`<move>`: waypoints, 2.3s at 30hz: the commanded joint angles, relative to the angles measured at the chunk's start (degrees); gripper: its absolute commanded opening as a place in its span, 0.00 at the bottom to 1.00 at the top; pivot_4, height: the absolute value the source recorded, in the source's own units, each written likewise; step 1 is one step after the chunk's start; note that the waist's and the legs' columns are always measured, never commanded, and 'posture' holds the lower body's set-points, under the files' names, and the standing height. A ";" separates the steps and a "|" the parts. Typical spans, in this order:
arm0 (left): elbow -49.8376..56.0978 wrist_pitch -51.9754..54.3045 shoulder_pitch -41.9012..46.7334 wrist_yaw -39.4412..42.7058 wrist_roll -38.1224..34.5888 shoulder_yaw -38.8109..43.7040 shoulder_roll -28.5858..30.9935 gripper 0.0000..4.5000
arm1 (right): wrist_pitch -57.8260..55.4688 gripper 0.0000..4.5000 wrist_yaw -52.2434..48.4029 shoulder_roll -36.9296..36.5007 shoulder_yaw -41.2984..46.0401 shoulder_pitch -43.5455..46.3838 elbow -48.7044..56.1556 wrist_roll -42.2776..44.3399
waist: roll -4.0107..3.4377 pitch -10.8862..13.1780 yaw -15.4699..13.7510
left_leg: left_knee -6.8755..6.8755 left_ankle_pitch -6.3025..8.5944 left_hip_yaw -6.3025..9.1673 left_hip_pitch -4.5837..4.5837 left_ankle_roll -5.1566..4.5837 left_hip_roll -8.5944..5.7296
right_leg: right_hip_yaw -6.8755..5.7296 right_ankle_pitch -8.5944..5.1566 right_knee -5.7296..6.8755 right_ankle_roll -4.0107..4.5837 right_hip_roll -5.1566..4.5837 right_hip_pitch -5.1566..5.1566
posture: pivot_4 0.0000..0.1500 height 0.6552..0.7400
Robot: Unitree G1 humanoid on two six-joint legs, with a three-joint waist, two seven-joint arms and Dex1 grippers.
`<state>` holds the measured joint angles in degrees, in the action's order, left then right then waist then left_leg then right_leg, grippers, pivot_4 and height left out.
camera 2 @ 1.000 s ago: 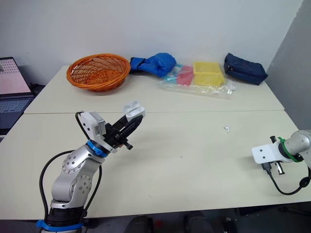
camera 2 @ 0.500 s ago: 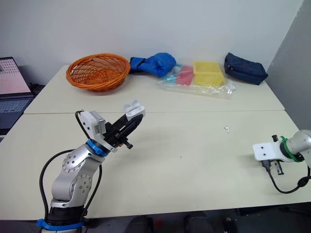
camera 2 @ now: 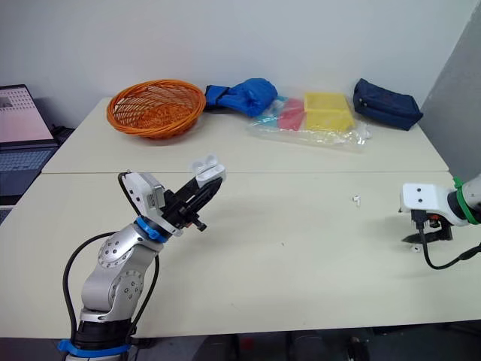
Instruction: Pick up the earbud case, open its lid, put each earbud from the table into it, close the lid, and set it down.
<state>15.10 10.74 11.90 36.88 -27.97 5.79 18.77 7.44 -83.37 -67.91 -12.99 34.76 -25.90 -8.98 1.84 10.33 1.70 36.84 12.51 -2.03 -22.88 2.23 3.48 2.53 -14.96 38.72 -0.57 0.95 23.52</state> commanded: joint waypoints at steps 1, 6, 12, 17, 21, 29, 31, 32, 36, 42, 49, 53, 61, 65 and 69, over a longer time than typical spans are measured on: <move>1.35 -1.02 0.53 -0.14 -0.26 -0.12 -0.28 0.17 | 13.30 1.00 1.20 -2.47 -1.36 0.25 -2.06 -3.89 | -0.04 0.02 0.02 | -0.01 0.00 -0.01 0.00 0.00 0.00 | 0.00 0.00 0.03 0.00 0.00 0.03 | 1.00 1.00; 1.74 -0.94 0.10 -0.20 -0.41 -0.06 -0.13 0.17 | 30.99 1.00 6.12 -2.63 -4.27 0.94 -5.89 -9.45 | -0.04 0.02 0.21 | -0.02 0.00 0.00 0.08 0.00 0.02 | 0.01 -0.01 0.16 0.02 0.03 0.03 | 1.00 1.00; 2.27 -0.85 -0.23 -0.57 -0.35 -0.01 -0.02 0.17 | 44.51 1.00 12.44 -0.73 -8.19 6.40 -14.00 -16.98 | -0.06 0.03 0.27 | 0.03 -0.01 -0.11 0.12 0.00 0.01 | 0.08 -0.03 0.20 0.07 0.02 0.02 | 1.00 1.00; 2.44 -0.88 -0.33 -0.73 -0.33 0.01 0.00 0.17 | 48.94 1.00 15.43 1.03 -11.14 10.52 -20.27 -21.11 | -0.06 0.03 0.16 | 0.03 -0.01 -0.10 0.13 0.00 0.01 | 0.14 -0.06 0.20 0.12 0.00 0.01 | 1.00 1.00; 2.83 -0.82 -0.58 -1.07 -0.39 0.07 0.01 0.17 | 50.74 0.80 16.10 1.79 -12.50 12.05 -22.68 -22.43 | -0.06 0.03 0.17 | 0.01 0.00 -0.08 0.12 0.00 0.02 | 0.18 -0.03 0.19 0.08 -0.01 0.01 | 1.00 1.00; 3.43 -0.74 -1.11 -1.61 -0.47 0.01 0.16 0.17 | 53.87 0.64 19.50 1.26 -14.66 13.73 -25.72 -27.10 | -0.06 0.03 0.17 | 0.02 -0.01 0.00 0.12 0.00 0.03 | 0.20 -0.04 0.22 0.11 -0.01 -0.02 | 1.00 1.00; 3.39 -0.75 -1.07 -1.65 -0.48 0.07 0.20 0.17 | 54.23 0.64 19.73 1.35 -15.02 14.06 -26.33 -27.52 | -0.06 0.03 0.20 | 0.03 -0.01 -0.02 0.14 0.00 0.03 | 0.21 -0.04 0.23 0.12 -0.01 -0.03 | 1.00 1.00; 3.29 -0.79 -1.03 -1.63 -0.50 0.18 0.25 0.17 | 54.49 0.64 19.94 1.40 -15.31 14.27 -26.54 -27.82 | -0.06 0.03 0.20 | 0.03 -0.01 -0.02 0.15 -0.01 0.03 | 0.21 -0.05 0.23 0.14 -0.01 -0.03 | 1.00 1.00; 3.19 -0.80 -1.01 -1.66 -0.53 0.31 0.29 0.17 | 55.52 0.64 21.28 1.83 -16.00 15.02 -27.30 -29.22 | -0.06 0.03 0.20 | 0.03 -0.01 -0.01 0.14 -0.01 0.03 | 0.21 -0.05 0.23 0.14 -0.01 -0.04 | 1.00 1.00; 3.60 -0.76 -1.25 -1.94 -0.44 0.25 0.23 0.17 | 56.28 0.64 23.43 2.67 -17.04 15.78 -28.54 -31.05 | -0.06 0.03 0.20 | 0.04 -0.01 0.01 0.15 0.00 0.03 | 0.20 -0.05 0.23 0.13 -0.01 -0.07 | 1.00 1.00; 3.50 -0.78 -1.13 -2.13 -0.40 0.49 0.35 0.17 | 57.13 0.64 25.52 3.23 -18.50 16.55 -28.61 -33.00 | -0.06 0.03 0.24 | 0.07 -0.01 -0.01 0.26 -0.01 0.04 | 0.23 -0.07 0.24 0.19 -0.02 -0.16 | 1.00 1.00; 3.63 -0.83 -1.27 -2.30 -0.41 0.41 0.42 0.17 | 57.61 0.50 26.79 3.61 -18.78 16.65 -28.64 -33.86 | -0.04 0.02 0.26 | 0.08 -0.01 -0.01 0.31 -0.01 0.05 | 0.24 -0.08 0.24 0.21 -0.02 -0.22 | 1.00 1.00; 3.44 -0.95 -1.04 -2.45 -0.41 0.36 0.48 0.17 | 58.32 0.09 27.34 4.31 -19.05 16.90 -28.80 -34.12 | -0.03 0.02 1.07 | 0.10 -0.01 -0.06 0.47 -0.01 0.09 | 0.33 -0.06 0.27 0.27 -0.03 -0.30 | 1.00 1.00; 3.45 -0.97 -1.08 -2.45 -0.39 0.36 0.49 0.17 | 58.25 0.09 27.39 4.49 -19.00 17.00 -29.00 -34.12 | -0.03 0.02 1.30 | 0.09 -0.01 -0.05 0.48 -0.01 0.10 | 0.34 -0.04 0.28 0.25 -0.02 -0.31 | 1.00 1.00; 3.55 -0.98 -1.39 -2.47 -0.29 0.44 0.62 0.17 | 58.00 0.09 25.93 4.52 -18.26 17.01 -29.74 -31.91 | -0.03 0.02 1.35 | 0.09 -0.01 -0.07 0.48 -0.01 0.10 | 0.36 -0.03 0.28 0.23 -0.03 -0.31 | 1.00 1.00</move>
<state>15.53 10.74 10.37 34.43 -27.98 5.43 18.87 65.19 -57.22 -63.98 -31.70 51.13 -55.42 -42.91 1.81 10.34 3.04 36.93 12.50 -2.09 -22.40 2.22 3.58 2.89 -14.99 39.00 -0.34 0.93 23.21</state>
